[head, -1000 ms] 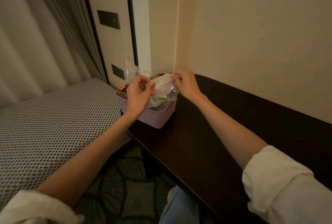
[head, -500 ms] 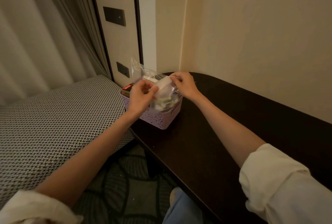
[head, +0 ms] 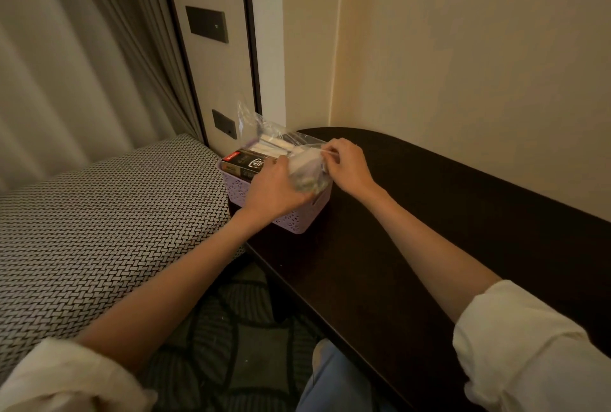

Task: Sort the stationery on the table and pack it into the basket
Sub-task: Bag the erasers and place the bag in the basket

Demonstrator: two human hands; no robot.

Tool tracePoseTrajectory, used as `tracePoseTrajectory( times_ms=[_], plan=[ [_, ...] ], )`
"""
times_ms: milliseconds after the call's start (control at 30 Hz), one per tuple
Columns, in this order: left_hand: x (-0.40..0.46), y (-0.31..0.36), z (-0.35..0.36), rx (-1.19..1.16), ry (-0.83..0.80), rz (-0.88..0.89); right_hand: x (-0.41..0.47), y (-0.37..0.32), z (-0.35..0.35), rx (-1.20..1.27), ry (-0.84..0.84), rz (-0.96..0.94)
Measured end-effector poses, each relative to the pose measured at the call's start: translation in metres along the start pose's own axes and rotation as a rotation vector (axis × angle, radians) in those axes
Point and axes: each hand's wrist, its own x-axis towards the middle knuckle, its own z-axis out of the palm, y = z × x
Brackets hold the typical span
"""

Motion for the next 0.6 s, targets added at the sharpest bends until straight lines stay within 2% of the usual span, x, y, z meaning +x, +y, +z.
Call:
tracePoseTrajectory(
  times_ms=[300, 500, 600],
  plan=[
    [-0.003, 0.004, 0.002, -0.077, 0.122, -0.033, -0.010, 0.000, -0.001, 0.226, -0.075, 0.025],
    [-0.003, 0.006, -0.002, -0.049, 0.180, -0.009, -0.012, 0.000, 0.001, 0.190, -0.158, -0.030],
    [0.000, 0.007, -0.004, -0.100, 0.204, -0.006, -0.016, -0.001, 0.001, 0.040, -0.175, -0.106]
  ],
)
